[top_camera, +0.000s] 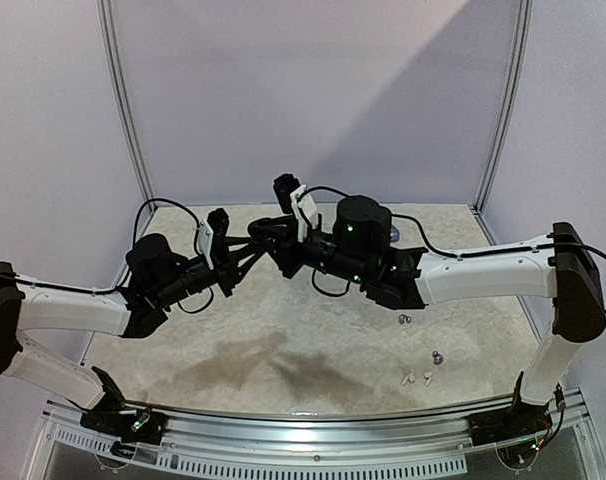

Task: Insert the wireless bluetooth earbuds into the charging case

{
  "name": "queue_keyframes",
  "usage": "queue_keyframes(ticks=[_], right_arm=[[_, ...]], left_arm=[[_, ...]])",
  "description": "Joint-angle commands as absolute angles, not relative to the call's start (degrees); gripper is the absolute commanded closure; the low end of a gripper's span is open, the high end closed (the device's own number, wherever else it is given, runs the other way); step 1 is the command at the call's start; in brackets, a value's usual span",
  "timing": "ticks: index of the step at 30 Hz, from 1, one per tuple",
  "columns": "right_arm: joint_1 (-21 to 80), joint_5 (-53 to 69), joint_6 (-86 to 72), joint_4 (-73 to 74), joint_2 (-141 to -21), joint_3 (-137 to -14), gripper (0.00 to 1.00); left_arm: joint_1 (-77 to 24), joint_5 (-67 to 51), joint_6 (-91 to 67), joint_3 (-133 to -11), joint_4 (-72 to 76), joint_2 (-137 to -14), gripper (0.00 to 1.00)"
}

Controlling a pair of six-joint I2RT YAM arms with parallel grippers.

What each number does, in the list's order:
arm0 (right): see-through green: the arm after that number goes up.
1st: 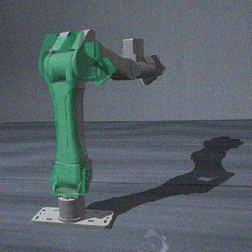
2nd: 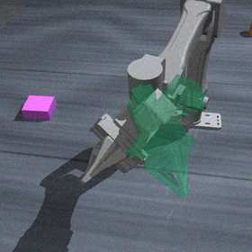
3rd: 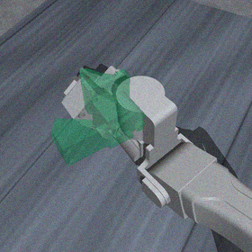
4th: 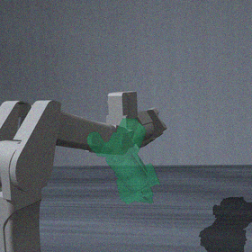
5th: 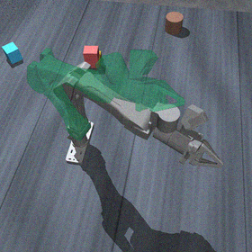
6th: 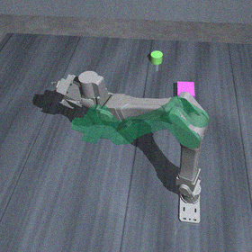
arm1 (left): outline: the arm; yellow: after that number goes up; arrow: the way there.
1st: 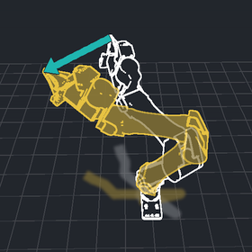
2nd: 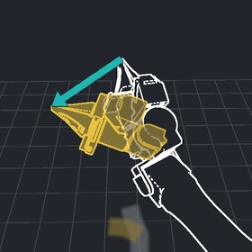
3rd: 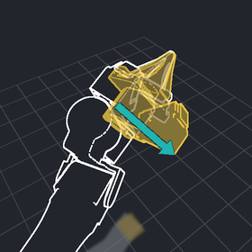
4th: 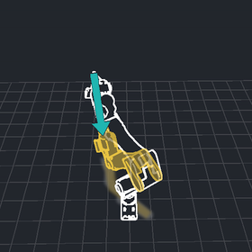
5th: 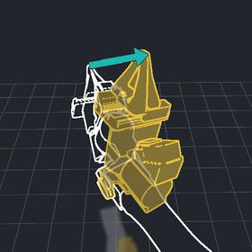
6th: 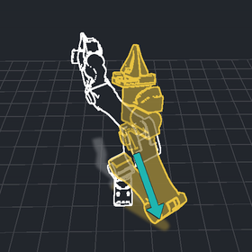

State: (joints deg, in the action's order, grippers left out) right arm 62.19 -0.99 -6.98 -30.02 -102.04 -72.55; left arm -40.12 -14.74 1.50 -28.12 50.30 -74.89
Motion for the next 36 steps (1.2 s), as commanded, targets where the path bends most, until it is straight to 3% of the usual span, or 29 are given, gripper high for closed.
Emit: queue_keyframes(ticks=[1, 36], right_arm=[[62.28, -4.38, -5.89, -31.59, -102.91, -71.72, 1.0], [62.07, -10.7, -7.56, -31.52, -104.91, -69.53, 1.0]], left_arm=[[-40.61, -15.85, 0.76, -27.51, 51.44, -73.92, 1.0], [-40.61, -14.69, 0.2, -27.65, 52.9, -73.9, 1.0]])
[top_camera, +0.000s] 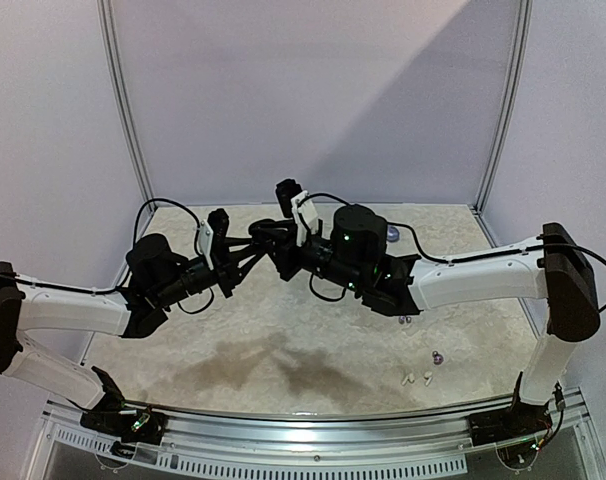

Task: Insert the wireless bluetooth earbuds into the charging case

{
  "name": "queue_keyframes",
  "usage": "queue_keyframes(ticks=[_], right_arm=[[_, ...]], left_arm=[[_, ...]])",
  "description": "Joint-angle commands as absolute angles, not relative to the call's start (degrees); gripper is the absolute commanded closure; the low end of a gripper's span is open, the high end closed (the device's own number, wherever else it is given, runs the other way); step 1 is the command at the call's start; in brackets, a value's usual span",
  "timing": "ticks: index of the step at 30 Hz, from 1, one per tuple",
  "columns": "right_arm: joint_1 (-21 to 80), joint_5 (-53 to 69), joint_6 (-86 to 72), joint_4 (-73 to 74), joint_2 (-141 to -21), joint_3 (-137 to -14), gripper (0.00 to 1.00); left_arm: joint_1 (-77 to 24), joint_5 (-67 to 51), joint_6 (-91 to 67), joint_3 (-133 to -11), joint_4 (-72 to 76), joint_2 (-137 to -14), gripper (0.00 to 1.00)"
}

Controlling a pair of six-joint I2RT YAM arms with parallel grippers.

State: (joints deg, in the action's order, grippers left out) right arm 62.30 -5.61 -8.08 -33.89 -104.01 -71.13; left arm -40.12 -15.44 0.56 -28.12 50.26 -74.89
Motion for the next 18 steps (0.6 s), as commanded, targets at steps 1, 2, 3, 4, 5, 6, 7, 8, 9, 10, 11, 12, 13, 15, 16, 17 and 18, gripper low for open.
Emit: queue_keyframes(ticks=[1, 2, 3, 4, 5, 6, 7, 8, 9, 10, 11, 12, 13, 15, 16, 17, 18], right_arm=[[62.09, -11.4, -7.52, -31.16, -104.78, -69.48, 1.0], [62.07, -11.72, -7.35, -30.77, -104.62, -69.52, 1.0], [62.09, -11.85, -7.09, -30.39, -104.47, -69.6, 1.0], [62.09, -11.75, -7.0, -30.18, -104.43, -69.69, 1.0], [62.07, -11.43, -6.91, -30.05, -104.35, -69.76, 1.0], [62.09, -11.06, -6.86, -29.93, -104.4, -69.89, 1.0], [62.1, -10.53, -6.86, -29.84, -104.46, -70.06, 1.0], [62.12, -10.08, -6.78, -29.65, -104.58, -70.38, 1.0], [62.08, -9.64, -6.81, -29.62, -104.8, -70.52, 1.0], [62.09, -9.27, -6.92, -29.73, -105.13, -70.77, 1.0], [62.13, -8.78, -7.0, -30.09, -105.3, -70.85, 1.0], [62.1, -8.38, -7.03, -30.65, -105.5, -70.92, 1.0], [62.13, -8.02, -7.03, -31.04, -105.67, -71.05, 1.0], [62.08, -7.12, -6.87, -31.29, -105.98, -71.69, 1.0], [62.11, -6.43, -6.75, -31.29, -106.2, -72.1, 1.0], [62.07, -5.74, -6.56, -31.29, -106.38, -72.54, 1.0], [62.07, -5.19, -6.36, -31.44, -106.75, -72.92, 1.0]], left_arm=[[-40.61, -14.76, 0.19, -27.53, 52.91, -73.8, 1.0], [-40.61, -14.77, 0.18, -27.51, 52.91, -73.77, 1.0], [-40.62, -14.72, 0.18, -27.51, 52.86, -73.77, 1.0], [-40.61, -14.76, 0.22, -27.58, 52.86, -73.75, 1.0], [-40.61, -14.75, 0.21, -27.52, 52.86, -73.79, 1.0], [-40.61, -14.72, 0.21, -27.58, 52.89, -73.78, 1.0], [-40.61, -14.76, 0.2, -27.57, 52.91, -73.85, 1.0], [-40.61, -14.75, 0.24, -27.52, 52.89, -73.8, 1.0], [-40.61, -14.89, 0.31, -27.43, 52.86, -73.76, 1.0], [-40.61, -14.93, 0.35, -27.48, 52.72, -73.82, 1.0], [-40.61, -14.93, 0.27, -27.45, 52.69, -73.77, 1.0], [-40.61, -14.94, 0.28, -27.44, 52.59, -73.8, 1.0], [-40.61, -14.96, 0.24, -27.36, 52.56, -73.76, 1.0], [-40.61, -14.98, 0.34, -27.42, 52.55, -73.76, 1.0], [-40.61, -15.05, 0.27, -27.44, 52.57, -73.89, 1.0], [-40.61, -15.1, 0.22, -27.47, 52.54, -73.88, 1.0], [-40.61, -15.11, 0.24, -27.49, 52.53, -73.87, 1.0]])
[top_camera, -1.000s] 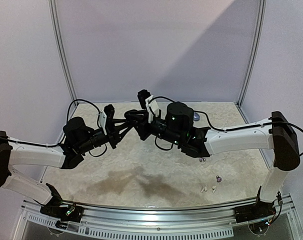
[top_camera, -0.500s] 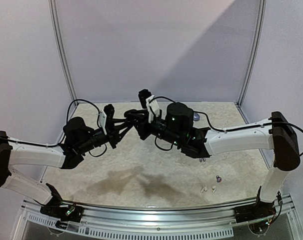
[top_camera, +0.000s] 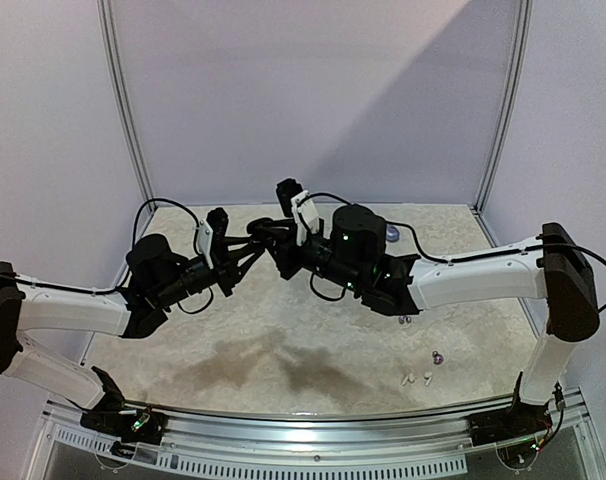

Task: Insert the wireless bluetooth earbuds into the charging case

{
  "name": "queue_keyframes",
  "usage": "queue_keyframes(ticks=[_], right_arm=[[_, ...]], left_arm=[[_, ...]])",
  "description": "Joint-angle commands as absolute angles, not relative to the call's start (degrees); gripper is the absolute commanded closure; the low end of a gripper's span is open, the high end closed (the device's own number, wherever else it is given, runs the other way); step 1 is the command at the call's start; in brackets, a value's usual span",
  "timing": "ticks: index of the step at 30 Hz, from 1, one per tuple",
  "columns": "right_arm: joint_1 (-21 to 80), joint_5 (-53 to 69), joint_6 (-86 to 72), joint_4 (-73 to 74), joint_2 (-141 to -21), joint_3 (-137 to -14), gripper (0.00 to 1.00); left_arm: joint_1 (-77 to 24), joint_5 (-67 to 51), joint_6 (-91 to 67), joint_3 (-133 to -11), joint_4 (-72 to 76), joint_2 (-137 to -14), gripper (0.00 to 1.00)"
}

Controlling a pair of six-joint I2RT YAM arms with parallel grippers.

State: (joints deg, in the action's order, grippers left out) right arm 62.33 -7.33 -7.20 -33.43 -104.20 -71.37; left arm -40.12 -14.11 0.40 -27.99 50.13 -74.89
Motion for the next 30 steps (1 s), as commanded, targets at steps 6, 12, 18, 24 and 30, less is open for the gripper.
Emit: queue_keyframes(ticks=[6, 12, 18, 24, 30], right_arm=[[62.14, -5.49, -6.91, -32.66, -107.41, -72.44, 1.0], [62.12, -4.98, -7.19, -32.52, -107.47, -72.77, 1.0], [62.13, -3.16, -7.85, -34.35, -107.93, -72.6, 1.0], [62.01, -2.65, -8.3, -36.15, -107.58, -71.68, 1.0], [61.98, -4.04, -8.76, -35.01, -107.49, -71.27, 1.0]], left_arm=[[-40.61, -15.02, 0.44, -27.28, 52.64, -73.61, 1.0], [-40.69, -14.98, 0.35, -27.3, 52.6, -73.65, 1.0], [-40.74, -14.96, 0.53, -27.28, 52.47, -73.52, 1.0], [-40.78, -15.1, 0.5, -27.25, 52.46, -73.58, 1.0], [-40.79, -14.93, 0.46, -27.47, 52.53, -73.56, 1.0]])
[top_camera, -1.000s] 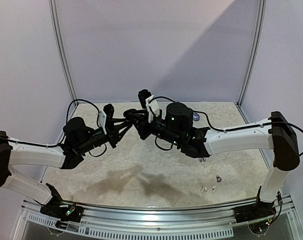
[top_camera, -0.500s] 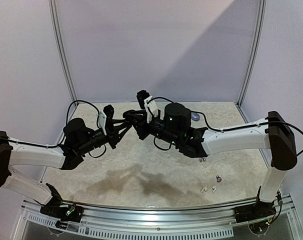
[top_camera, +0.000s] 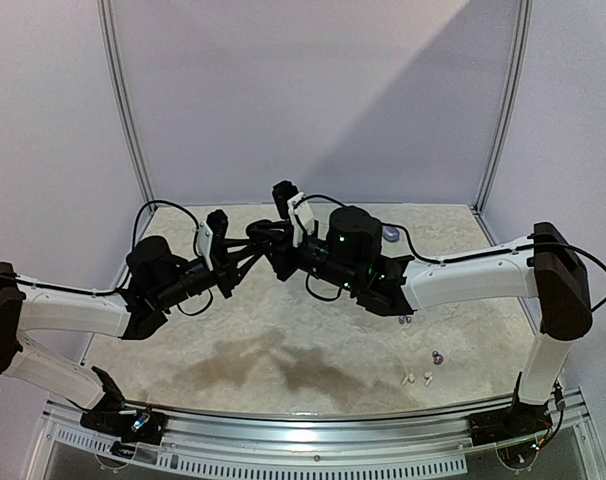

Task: Insert the wireless bluetooth earbuds into the charging case

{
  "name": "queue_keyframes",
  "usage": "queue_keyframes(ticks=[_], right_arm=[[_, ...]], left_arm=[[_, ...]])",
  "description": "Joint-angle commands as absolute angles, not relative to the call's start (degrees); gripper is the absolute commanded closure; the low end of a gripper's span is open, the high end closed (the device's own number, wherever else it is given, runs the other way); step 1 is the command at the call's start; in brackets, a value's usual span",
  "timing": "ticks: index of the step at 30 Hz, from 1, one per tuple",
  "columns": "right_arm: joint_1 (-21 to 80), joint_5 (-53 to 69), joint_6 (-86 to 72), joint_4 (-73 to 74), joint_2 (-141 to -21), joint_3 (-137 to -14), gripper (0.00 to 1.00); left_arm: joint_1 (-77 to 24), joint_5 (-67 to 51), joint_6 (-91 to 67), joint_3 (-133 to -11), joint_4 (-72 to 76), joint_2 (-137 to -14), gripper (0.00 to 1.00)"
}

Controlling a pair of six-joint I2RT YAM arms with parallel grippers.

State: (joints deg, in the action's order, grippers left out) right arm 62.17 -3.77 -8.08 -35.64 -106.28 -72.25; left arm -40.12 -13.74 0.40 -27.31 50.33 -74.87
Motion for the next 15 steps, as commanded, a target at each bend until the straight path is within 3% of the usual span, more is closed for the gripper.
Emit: queue_keyframes(ticks=[1, 3, 10, 15], right_arm=[[62.01, -4.29, -8.91, -34.86, -107.49, -71.09, 1.0], [62.04, -5.04, -9.11, -34.71, -107.49, -70.6, 0.98], [62.0, -5.94, -9.52, -32.27, -107.51, -70.37, 0.76], [61.98, -6.67, -8.85, -30.66, -107.41, -71.14, 0.75]], left_arm=[[-40.78, -14.84, 0.53, -27.47, 52.55, -73.61, 1.0], [-40.71, -14.77, 0.53, -27.51, 52.52, -73.65, 1.0], [-40.7, -14.74, 0.76, -27.74, 52.49, -73.79, 1.0], [-40.69, -14.76, 0.88, -27.94, 52.47, -73.77, 1.0]])
